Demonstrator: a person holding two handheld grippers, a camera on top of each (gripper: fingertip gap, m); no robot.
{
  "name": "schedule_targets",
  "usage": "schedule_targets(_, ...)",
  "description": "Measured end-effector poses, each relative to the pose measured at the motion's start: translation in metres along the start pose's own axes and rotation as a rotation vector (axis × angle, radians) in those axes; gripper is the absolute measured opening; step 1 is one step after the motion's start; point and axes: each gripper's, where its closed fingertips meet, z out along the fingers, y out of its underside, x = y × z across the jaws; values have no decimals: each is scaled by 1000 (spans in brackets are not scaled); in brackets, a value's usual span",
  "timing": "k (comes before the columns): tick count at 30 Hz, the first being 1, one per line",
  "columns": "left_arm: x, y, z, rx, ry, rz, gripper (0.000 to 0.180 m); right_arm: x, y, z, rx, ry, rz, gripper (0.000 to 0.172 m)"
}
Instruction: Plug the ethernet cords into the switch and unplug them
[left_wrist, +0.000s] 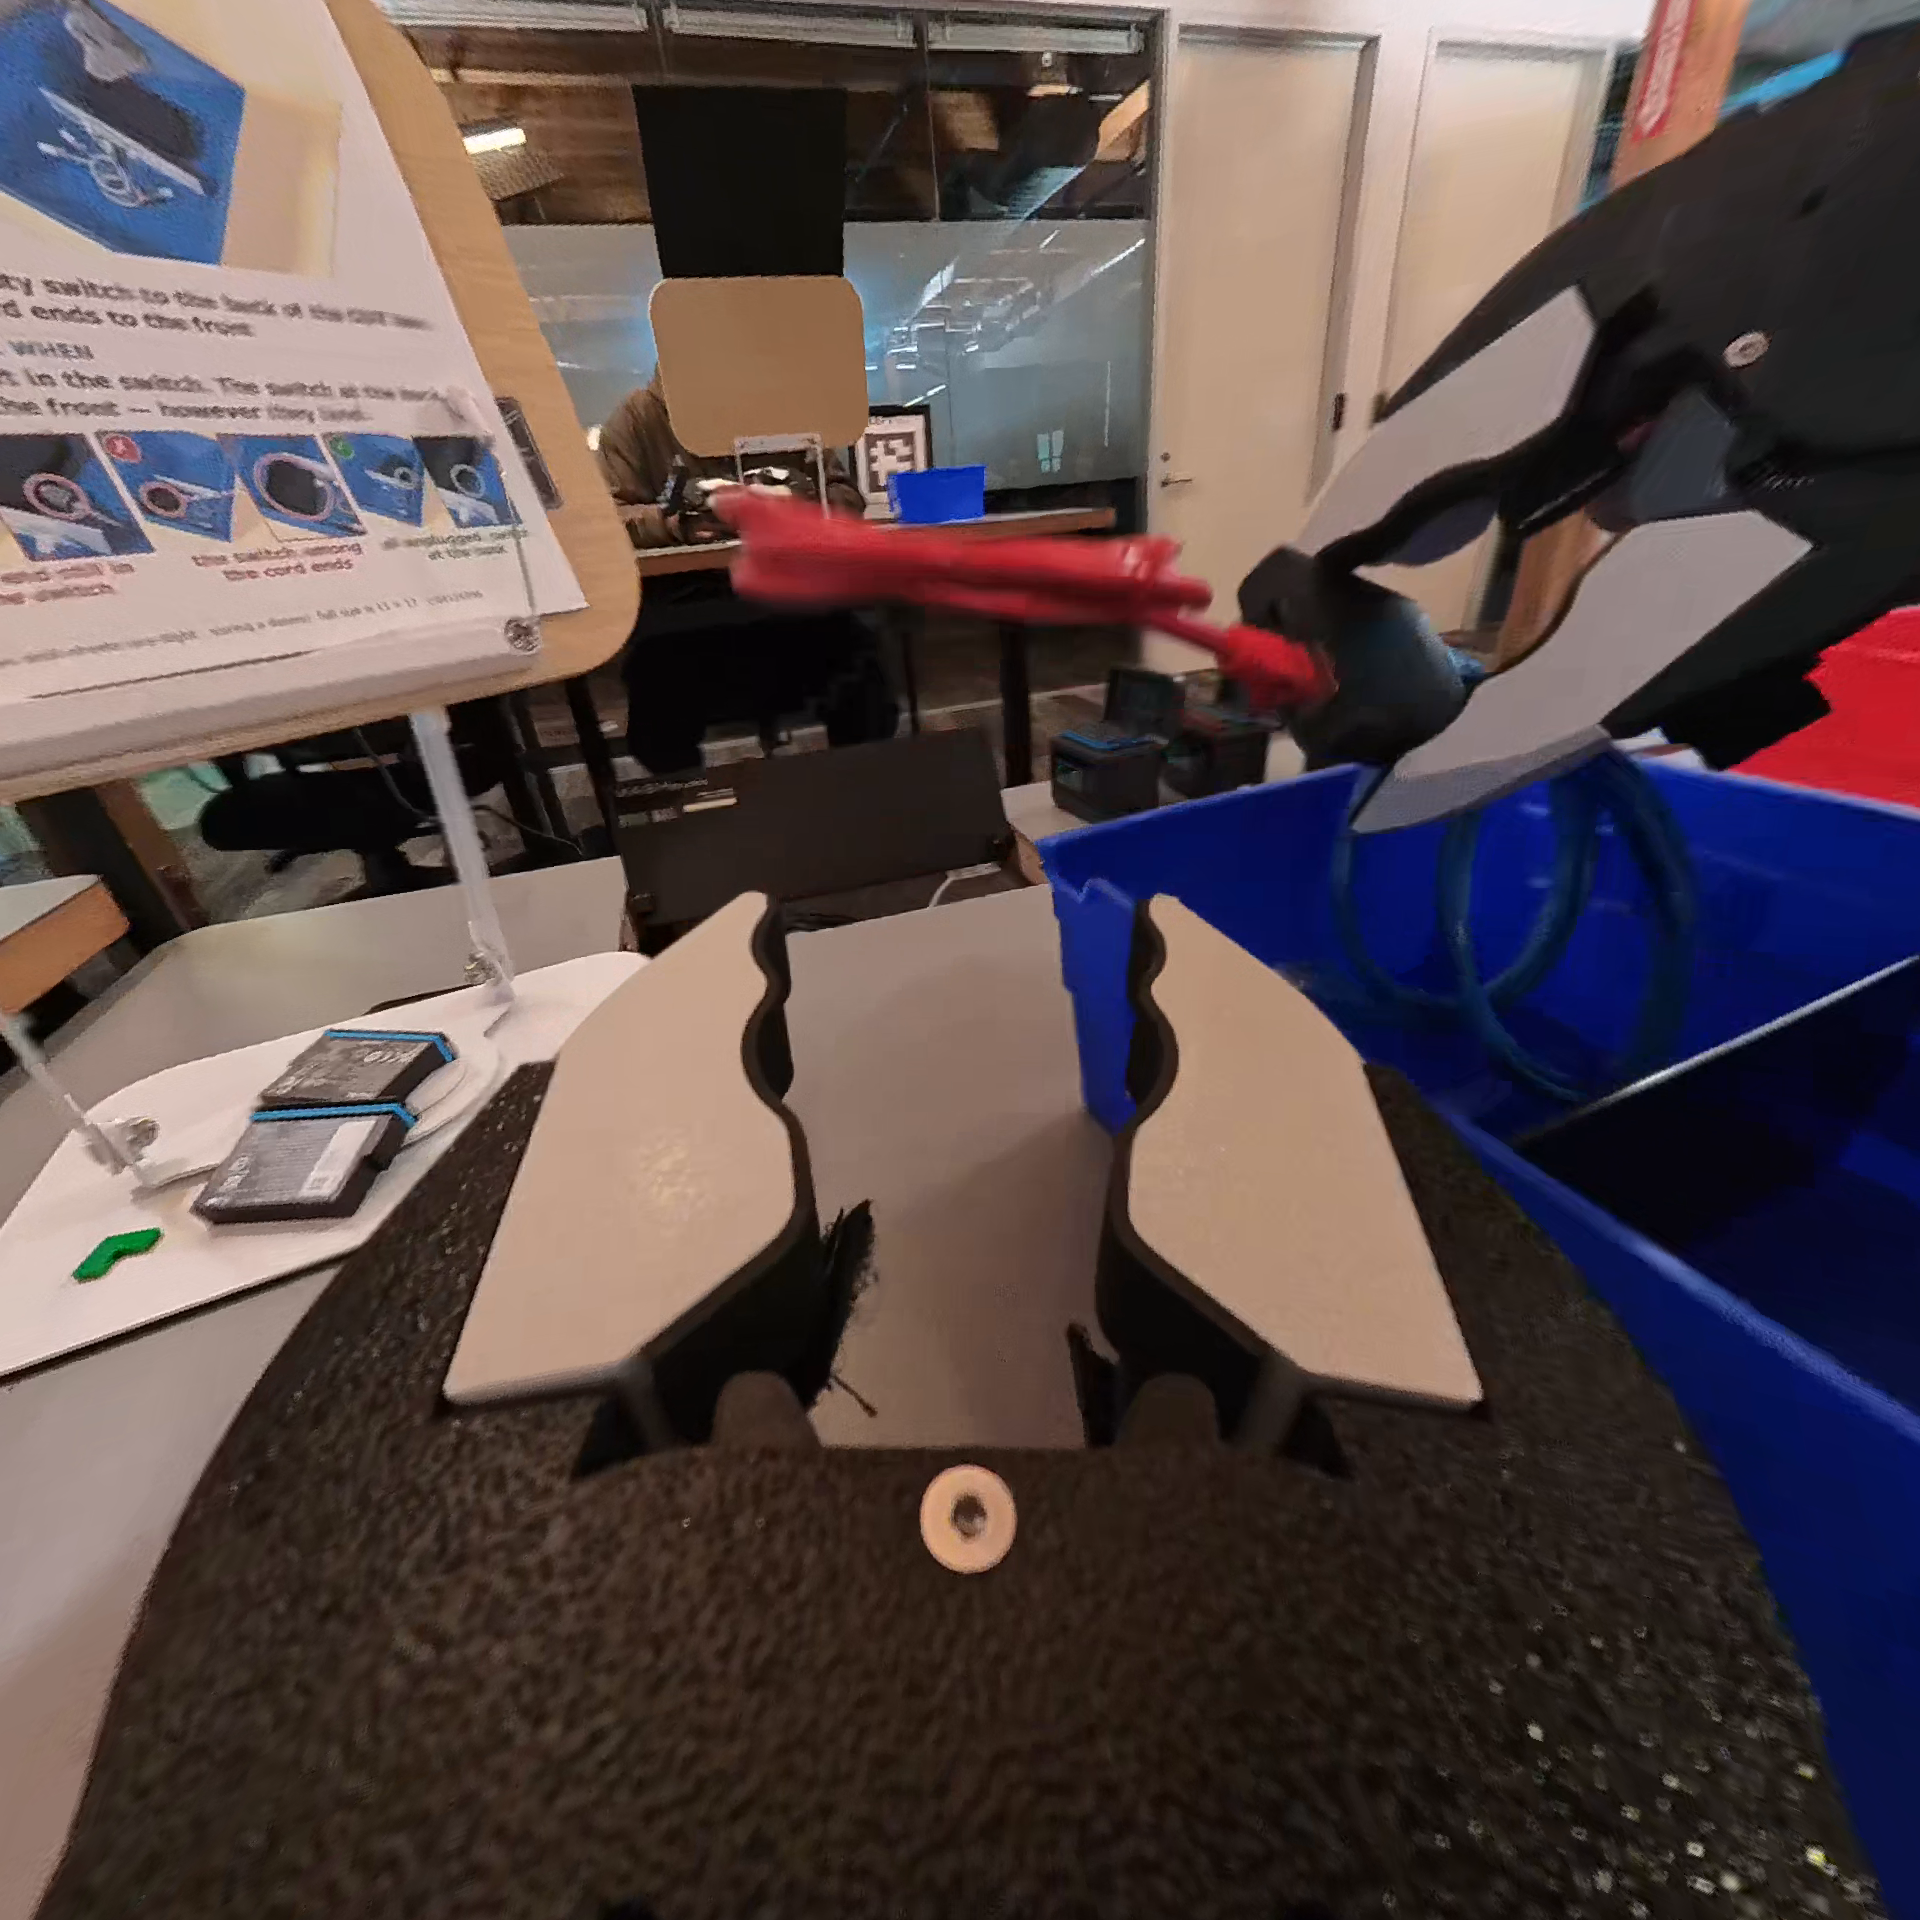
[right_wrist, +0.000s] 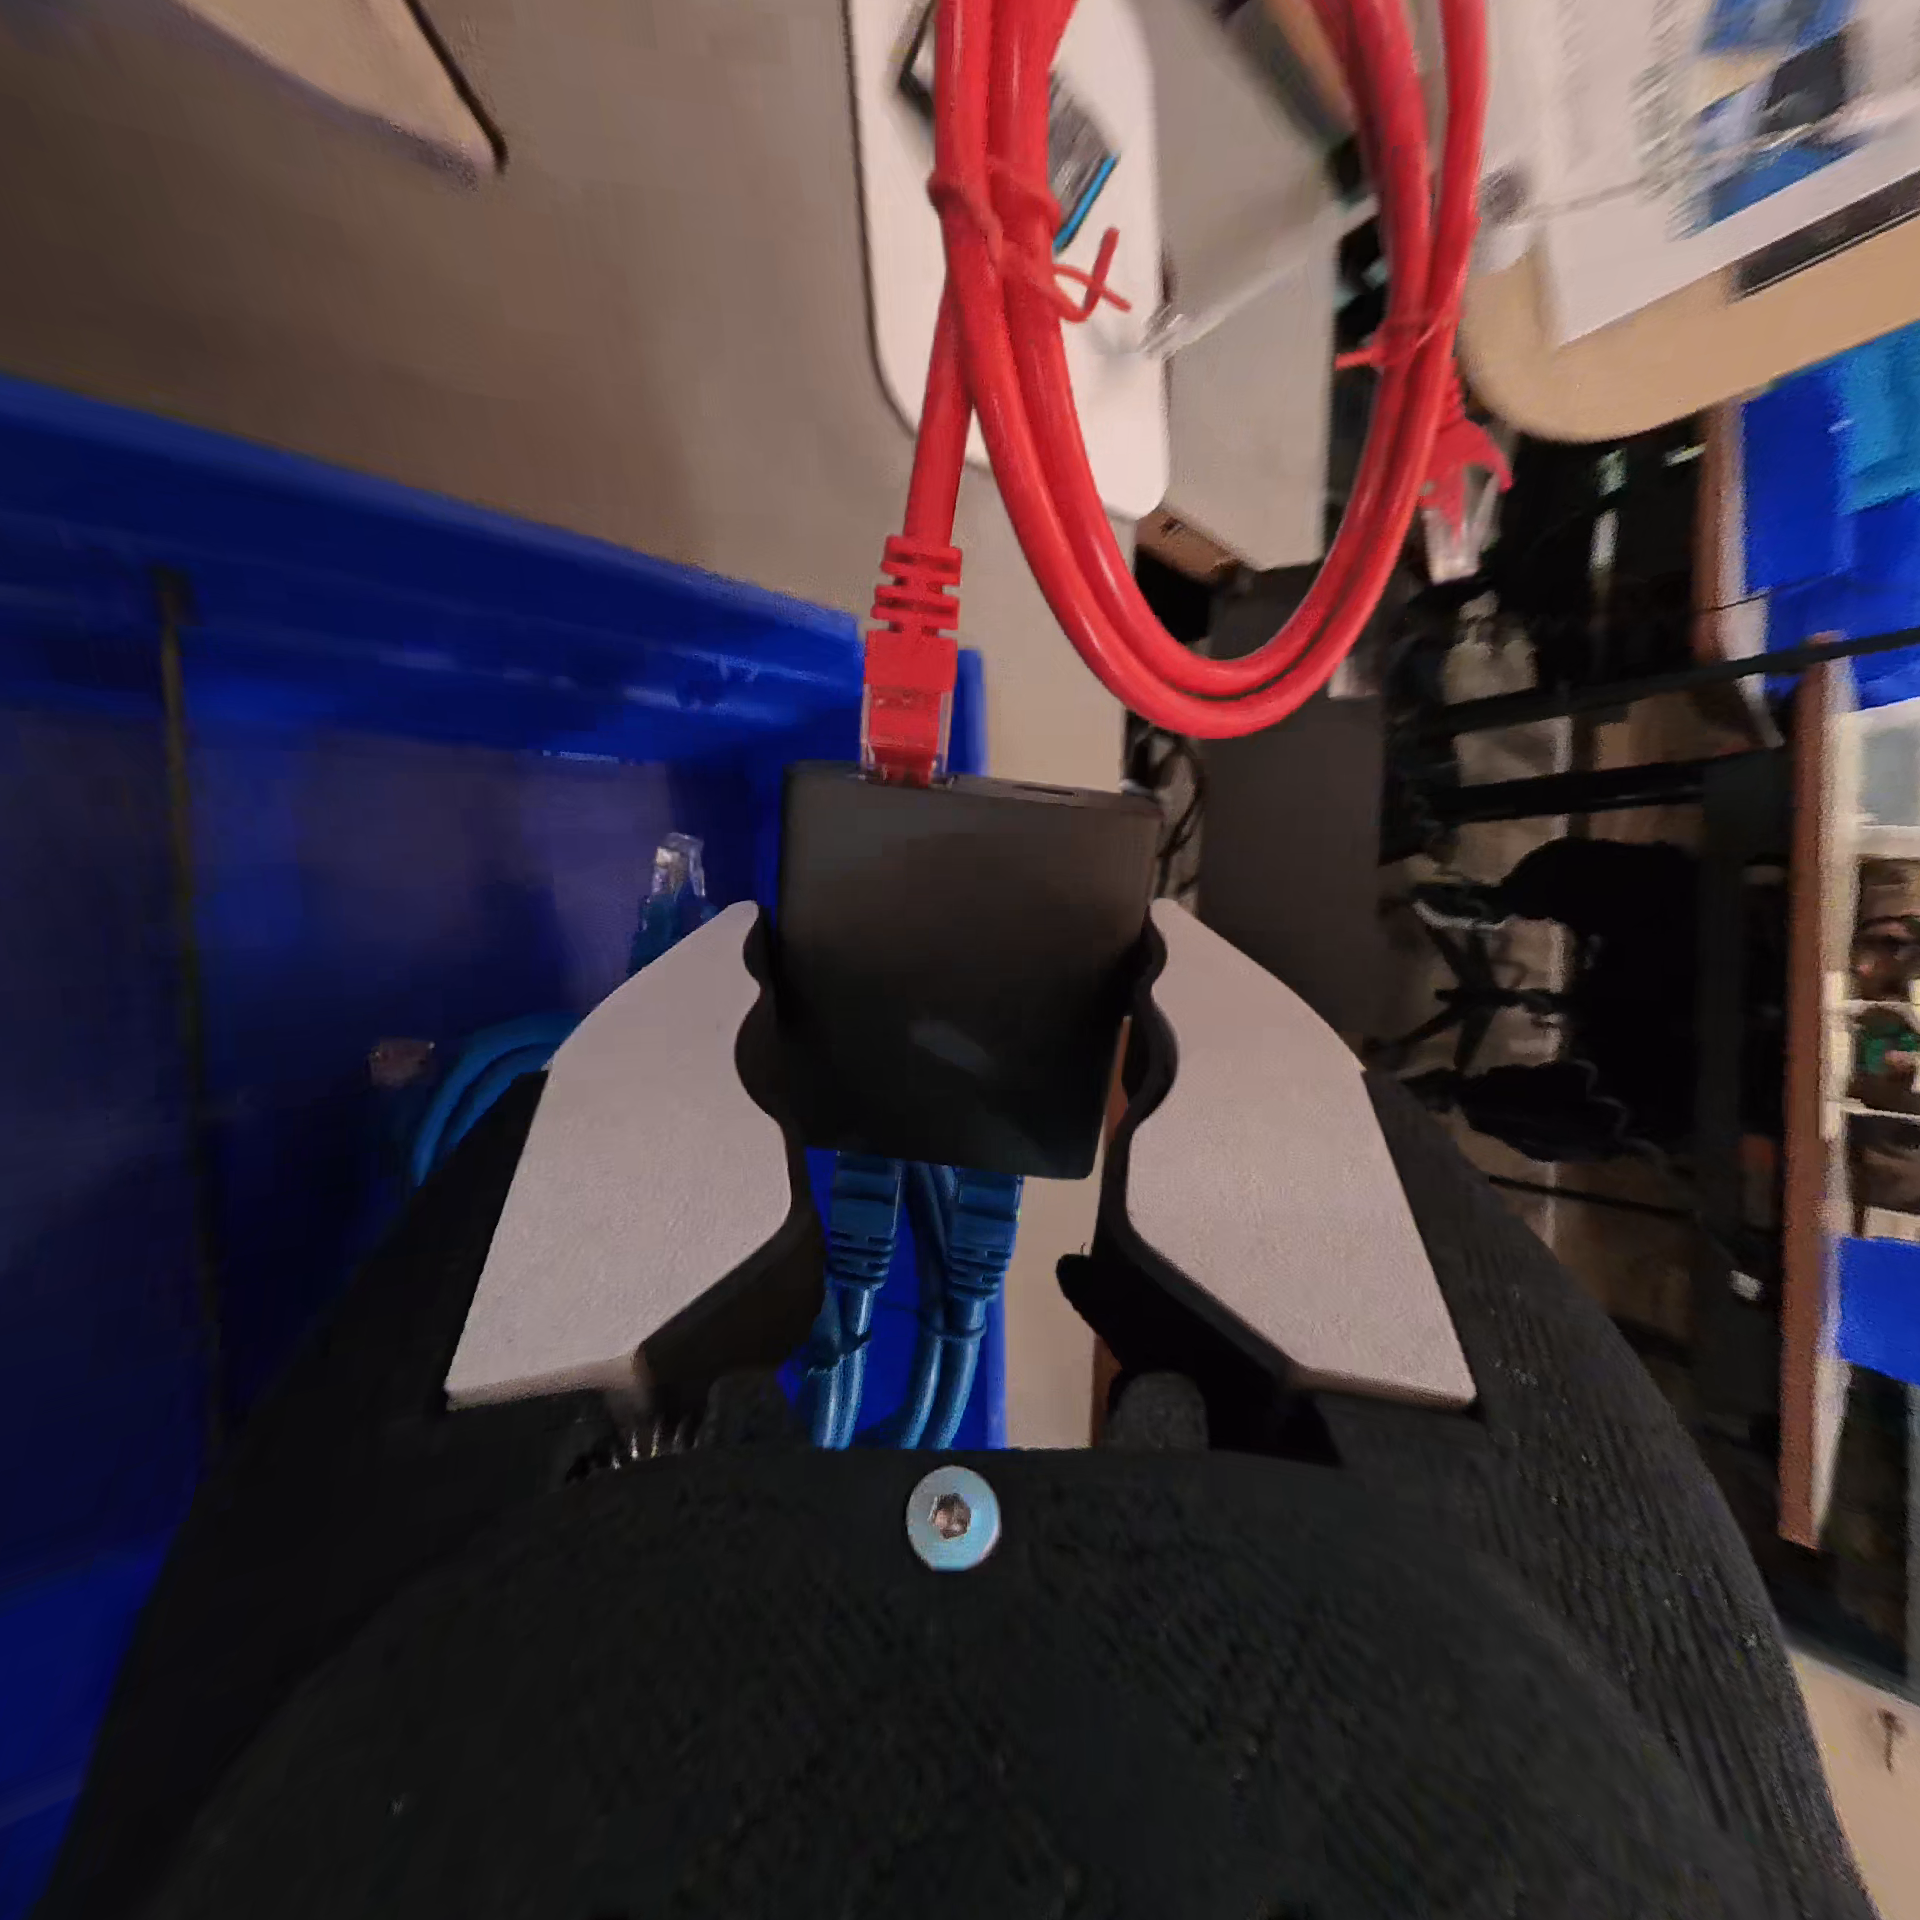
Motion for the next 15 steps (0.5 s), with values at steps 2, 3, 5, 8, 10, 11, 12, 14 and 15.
schedule_targets(2, 6, -14, -2, 38, 43, -49, 60, 9, -14, -22, 79, 81, 8, 64)
schedule_targets(3, 12, -24, -2, 61, 83, -84, 60, 13, -23, -34, 125, 123, 13, 64)
schedule_targets(5, 31, -49, 0, 105, 190, -138, 64, 20, -39, -57, 214, 214, 17, 64)
schedule_targets(8, 61, -92, 1, 167, 330, -138, 74, 30, -58, -86, 306, 383, -16, 63)
schedule_targets(10, 77, -119, 2, 198, 383, -101, 76, 31, -66, -98, 342, 467, -57, 64)
schedule_targets(11, 83, -129, 3, 207, 400, -80, 77, 31, -68, -102, 352, 500, -77, 64)
schedule_targets(12, 90, -138, 4, 215, 424, -64, 77, 31, -69, -105, 359, 528, -97, 64)
schedule_targets(14, 101, -152, 5, 234, 468, -47, 73, 30, -69, -110, 359, 574, -138, 65)
schedule_targets(15, 103, -158, 5, 253, 474, -42, 68, 32, -69, -112, 353, 595, -164, 65)
